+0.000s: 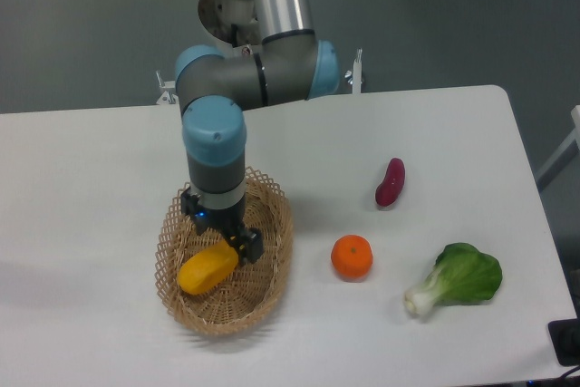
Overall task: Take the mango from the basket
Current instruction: 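Lower the gripper onto the yellow mango and close on it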
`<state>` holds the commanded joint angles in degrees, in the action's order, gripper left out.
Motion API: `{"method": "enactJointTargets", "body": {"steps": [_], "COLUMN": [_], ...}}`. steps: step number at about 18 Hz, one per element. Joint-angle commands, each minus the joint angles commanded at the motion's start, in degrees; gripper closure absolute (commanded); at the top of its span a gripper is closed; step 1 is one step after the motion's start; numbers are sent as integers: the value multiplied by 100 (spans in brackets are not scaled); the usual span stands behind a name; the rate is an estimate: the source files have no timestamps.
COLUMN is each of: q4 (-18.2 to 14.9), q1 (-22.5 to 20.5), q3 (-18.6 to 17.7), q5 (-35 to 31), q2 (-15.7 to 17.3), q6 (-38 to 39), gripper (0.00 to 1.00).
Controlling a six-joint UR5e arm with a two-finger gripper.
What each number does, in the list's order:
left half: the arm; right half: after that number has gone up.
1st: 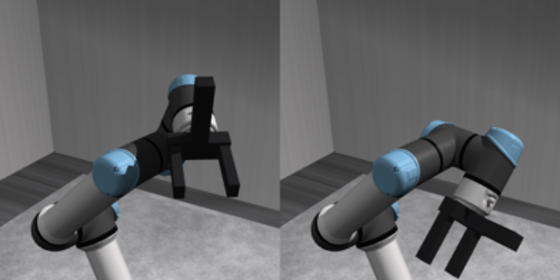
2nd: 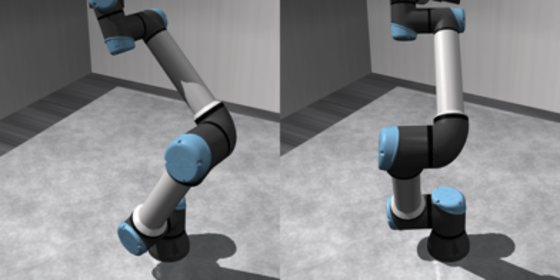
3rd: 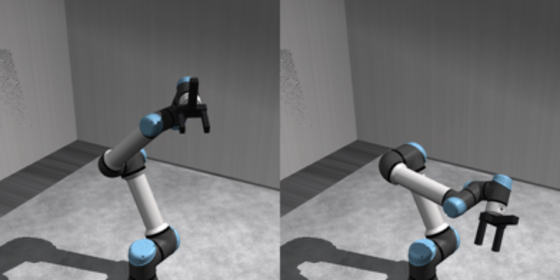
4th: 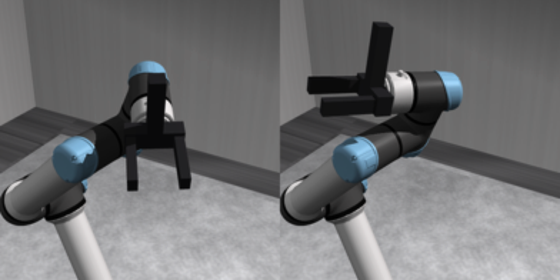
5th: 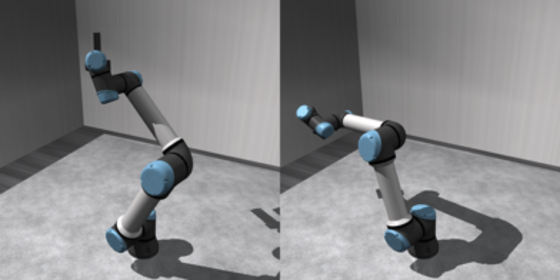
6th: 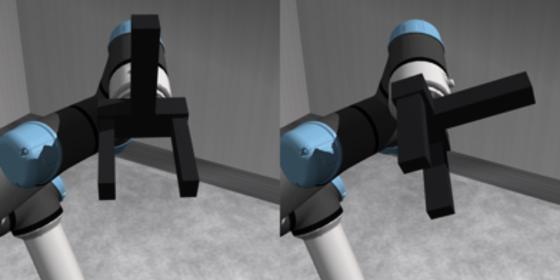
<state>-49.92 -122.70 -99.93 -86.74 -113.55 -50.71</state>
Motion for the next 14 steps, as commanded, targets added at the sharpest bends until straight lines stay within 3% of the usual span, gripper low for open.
{"method": "enactJointTargets", "body": {"steps": [3, 14], "q4": [26, 343], "q1": [176, 299], "q3": [26, -17], "q5": [-299, -344], "q2": [-150, -378], "q6": [0, 246], "gripper": [0, 0]}}
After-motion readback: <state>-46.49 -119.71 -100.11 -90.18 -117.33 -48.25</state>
